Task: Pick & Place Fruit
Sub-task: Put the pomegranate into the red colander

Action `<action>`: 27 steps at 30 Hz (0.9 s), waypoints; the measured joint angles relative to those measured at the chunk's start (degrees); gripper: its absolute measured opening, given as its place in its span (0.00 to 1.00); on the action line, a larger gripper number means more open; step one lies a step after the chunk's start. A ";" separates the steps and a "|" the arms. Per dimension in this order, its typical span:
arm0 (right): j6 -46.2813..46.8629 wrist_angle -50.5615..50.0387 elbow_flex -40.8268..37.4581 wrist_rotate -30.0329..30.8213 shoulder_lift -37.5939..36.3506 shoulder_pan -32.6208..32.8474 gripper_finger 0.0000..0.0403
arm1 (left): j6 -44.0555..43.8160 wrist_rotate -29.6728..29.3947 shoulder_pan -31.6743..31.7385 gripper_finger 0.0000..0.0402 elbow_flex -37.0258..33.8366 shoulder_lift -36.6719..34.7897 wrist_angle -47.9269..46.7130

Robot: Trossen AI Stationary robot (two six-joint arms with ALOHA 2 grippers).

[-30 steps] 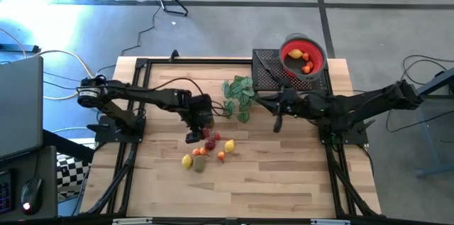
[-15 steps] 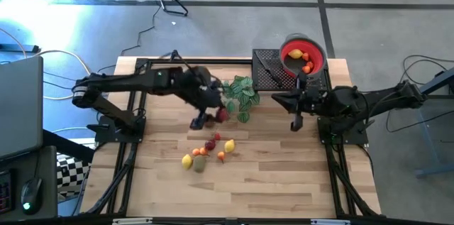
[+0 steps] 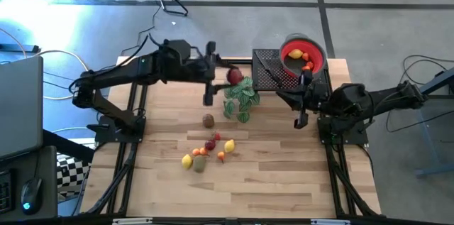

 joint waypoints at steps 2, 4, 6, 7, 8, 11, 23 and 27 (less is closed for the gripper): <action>-0.03 -1.27 -0.01 -0.04 -0.17 -0.01 0.00 | -3.24 3.11 1.77 0.56 0.02 0.85 0.68; -1.15 -2.07 -0.01 -0.04 -0.23 -0.33 0.00 | -6.73 8.48 4.15 0.56 0.00 2.03 0.95; -3.72 -3.41 -0.01 0.04 0.06 -0.77 0.00 | -9.63 14.33 6.31 0.56 -0.02 4.21 3.43; -5.03 -4.39 -0.01 0.04 0.18 -1.03 0.00 | -11.52 16.78 7.54 0.56 -0.02 5.21 5.01; -6.12 -5.29 -0.04 0.08 0.36 -1.32 0.00 | -13.61 19.08 8.95 0.56 -0.04 6.18 6.72; -8.98 -6.32 -0.05 1.46 0.89 -2.46 0.00 | -19.40 23.57 12.67 0.56 -0.04 8.85 11.92; -35.49 -2.50 -0.03 5.90 7.61 -6.51 0.00 | -41.98 41.41 20.94 0.56 -0.11 11.79 15.70; -43.25 7.77 -0.03 7.43 14.10 -8.54 0.01 | -46.47 45.40 21.21 0.56 -0.11 11.77 15.49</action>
